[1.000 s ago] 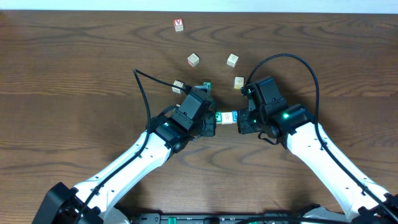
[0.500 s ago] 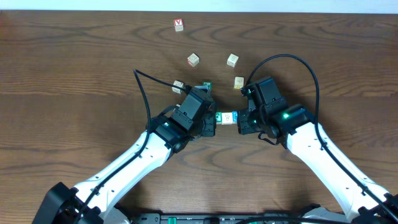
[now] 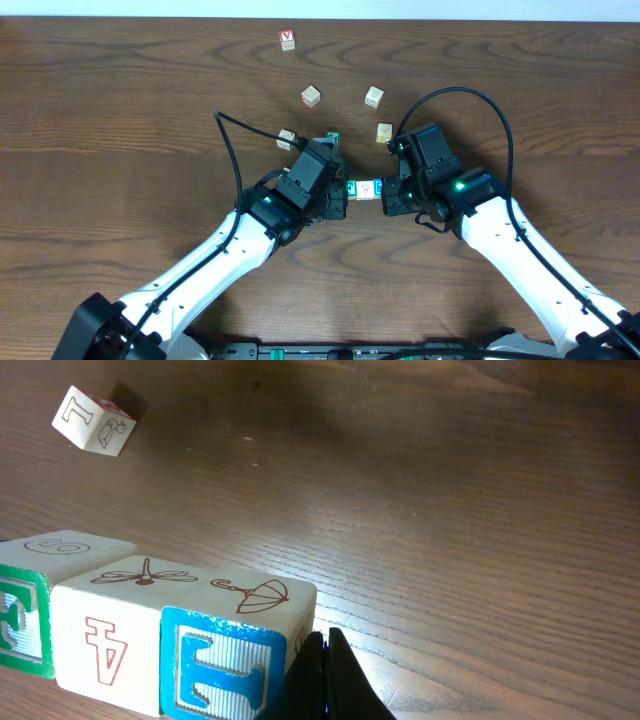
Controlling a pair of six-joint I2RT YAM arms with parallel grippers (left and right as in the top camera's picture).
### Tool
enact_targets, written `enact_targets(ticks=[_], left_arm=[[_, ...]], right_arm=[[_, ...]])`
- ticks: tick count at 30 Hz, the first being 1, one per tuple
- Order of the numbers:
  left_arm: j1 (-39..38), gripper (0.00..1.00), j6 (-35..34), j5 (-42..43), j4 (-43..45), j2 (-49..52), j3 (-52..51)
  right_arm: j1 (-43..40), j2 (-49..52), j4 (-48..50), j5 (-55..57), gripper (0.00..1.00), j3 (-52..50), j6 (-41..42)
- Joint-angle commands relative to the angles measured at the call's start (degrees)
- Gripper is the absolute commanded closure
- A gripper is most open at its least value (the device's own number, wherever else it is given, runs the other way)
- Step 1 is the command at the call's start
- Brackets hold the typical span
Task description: Lift 3 blocks
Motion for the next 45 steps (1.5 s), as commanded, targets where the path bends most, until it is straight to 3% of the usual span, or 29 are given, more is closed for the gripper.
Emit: enact_targets(ticks=[1, 45], left_arm=[[-2.38, 0.93, 0.98, 9.99, 2.73, -1.79, 4.96], [-2.38, 0.93, 0.96, 9.99, 1.25, -1.77, 4.96]], right_arm=[[3.61, -0.68, 1.29, -14.58, 0.99, 2.25, -0.22], [3.63, -0.66, 0.85, -14.38, 0.99, 2.51, -0.20]])
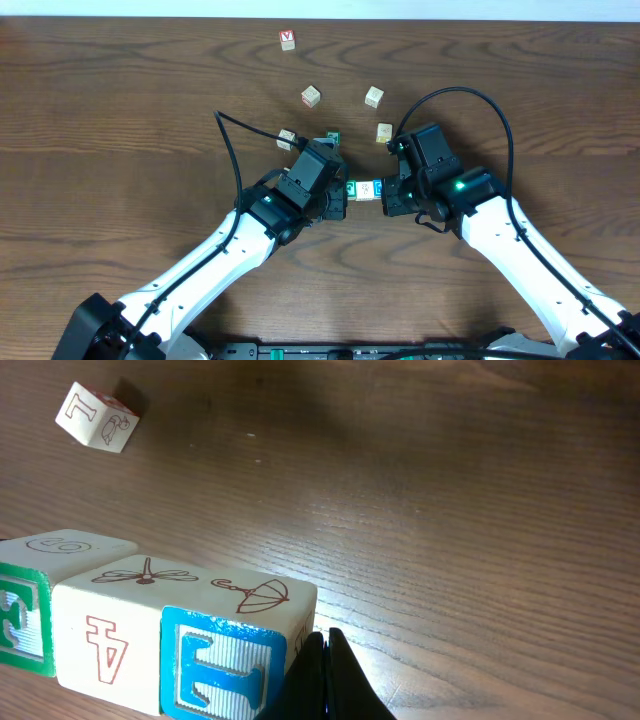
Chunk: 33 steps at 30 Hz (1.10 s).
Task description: Lift 3 blocks
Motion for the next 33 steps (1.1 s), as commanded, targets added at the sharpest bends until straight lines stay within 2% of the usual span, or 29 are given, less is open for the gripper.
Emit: enact_targets(ticks=[1, 33], left_arm=[[-2.38, 0.93, 0.96, 9.92, 2.34, -1.77, 4.55], [-3.10, 0.93, 0.74, 9.94, 2.36, 1.22, 4.55]], right_arm=[[3.63, -0.66, 1.46, -14.01, 0.99, 2.19, -0.20], [3.67, 0.98, 1.51, -13.57, 0.99, 2.19, -0.22]])
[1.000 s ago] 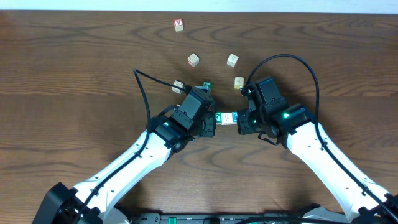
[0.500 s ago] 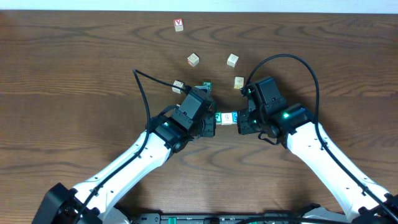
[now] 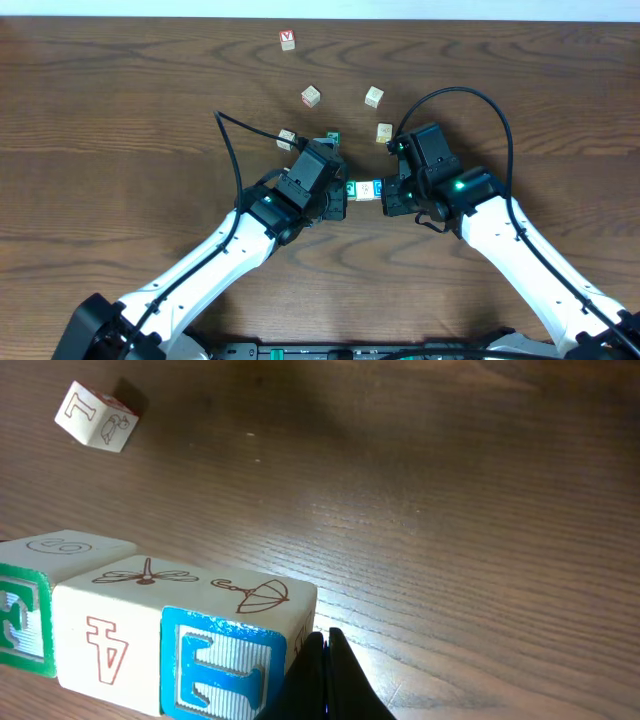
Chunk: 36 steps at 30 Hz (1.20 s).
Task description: Lift 3 blocks
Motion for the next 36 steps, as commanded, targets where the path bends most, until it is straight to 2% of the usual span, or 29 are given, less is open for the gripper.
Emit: enact_targets(ticks=[1, 36], left_arm=[[-3.23, 0.93, 0.76, 9.94, 2.62, 1.20, 4.52], [-3.30, 0.93, 0.74, 8.83, 2.73, 3.52, 4.50]], right_arm=[[3.67, 1.07, 1.51, -13.55, 0.99, 2.16, -0.22], [3.67, 5.38, 1.49, -12.46, 0.99, 2.12, -0.22]])
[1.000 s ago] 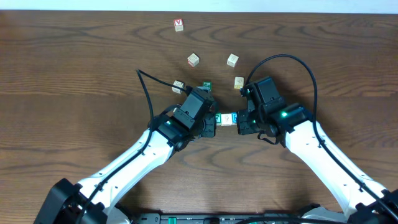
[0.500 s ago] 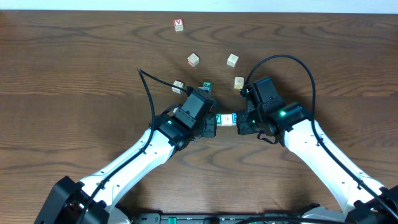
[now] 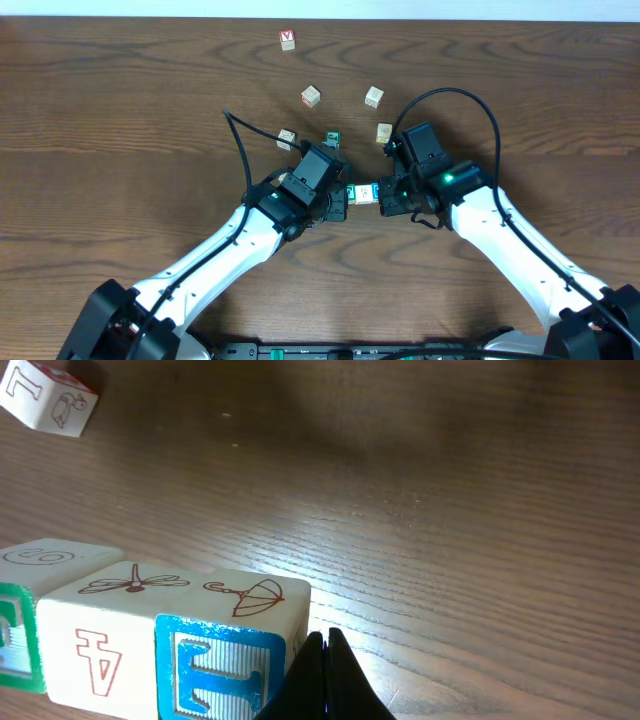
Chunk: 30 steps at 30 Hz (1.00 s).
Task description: Lift 3 blocks
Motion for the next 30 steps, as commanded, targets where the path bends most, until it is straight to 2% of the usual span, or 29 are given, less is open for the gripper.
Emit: enact_targets(ticks=[1, 30], left_arm=[[-3.19, 0.93, 0.74, 8.92, 2.95, 0.98, 4.35], [-3.19, 0.93, 0.09, 8.92, 3.08, 2.29, 4.35]], right_arm=[[3.67, 1.09, 1.27, -12.50, 0.99, 1.86, -0.24], [3.67, 1.57, 1.77, -12.09, 0.99, 0.70, -0.22]])
